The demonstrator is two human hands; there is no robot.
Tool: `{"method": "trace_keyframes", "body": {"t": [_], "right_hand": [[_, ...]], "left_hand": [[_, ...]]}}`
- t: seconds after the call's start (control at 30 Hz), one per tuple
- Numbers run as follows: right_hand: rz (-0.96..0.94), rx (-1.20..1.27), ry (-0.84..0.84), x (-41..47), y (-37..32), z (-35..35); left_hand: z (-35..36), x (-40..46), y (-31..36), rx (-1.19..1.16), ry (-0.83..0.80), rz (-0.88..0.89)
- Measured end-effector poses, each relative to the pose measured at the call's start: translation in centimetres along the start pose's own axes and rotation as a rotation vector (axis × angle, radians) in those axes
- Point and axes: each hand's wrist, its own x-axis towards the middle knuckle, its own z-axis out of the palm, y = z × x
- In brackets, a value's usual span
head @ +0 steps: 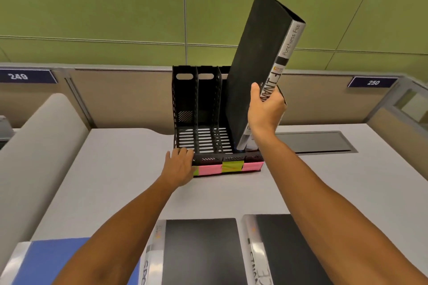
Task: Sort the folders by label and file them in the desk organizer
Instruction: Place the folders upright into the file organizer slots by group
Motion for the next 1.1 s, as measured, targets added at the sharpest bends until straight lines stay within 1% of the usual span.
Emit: {"method": "trace_keyframes", "body": {"t": [0.23, 0.37, 0.47, 0.6, 0.77, 0.83, 0.93, 1.03, 1.1], "right_hand": [[0.062, 0.081, -0.008, -1.9, 2.3, 4.5], [0.056, 0.101, -0.087, -3.6, 3.5, 6.5], [0.066, 0.09, -0.148, -3.3, 4.1, 6.9], [0.101, 0.043, -0.17, -1.0, 4.5, 6.5], [0.08, -0.022, -0.237, -0.5, 5.9, 6.0], [0.146, 0.007, -0.251, -1.2, 7.0, 6.1], [0.308, 0.073, -0.262, -2.7, 9.0, 6.1], [0.427, 0.081, -0.379, -4.3, 11.4, 5.7], [0.473, 0.059, -0.465, -5.0, 12.5, 5.4]], "left_hand": [[0.4, -0.1, 0.1, -0.056, 0.024, -0.017], [0.4, -0.2, 0.0, -0.07, 0.03, -0.02], [0.4, -0.1, 0.0, -0.073, 0.039, -0.01], [0.7, -0.1, -0.1, -0.063, 0.056, 0.006], [1.0, 0.1, -0.1, -0.002, 0.035, -0.002], [1.0, 0.2, -0.2, 0.013, 0.029, 0.003], [0.9, 0.3, -0.3, -0.004, 0.012, 0.007], [0.9, 0.3, -0.3, -0.005, 0.009, 0.017], [0.9, 0.3, -0.2, -0.006, 0.019, 0.019]]}}
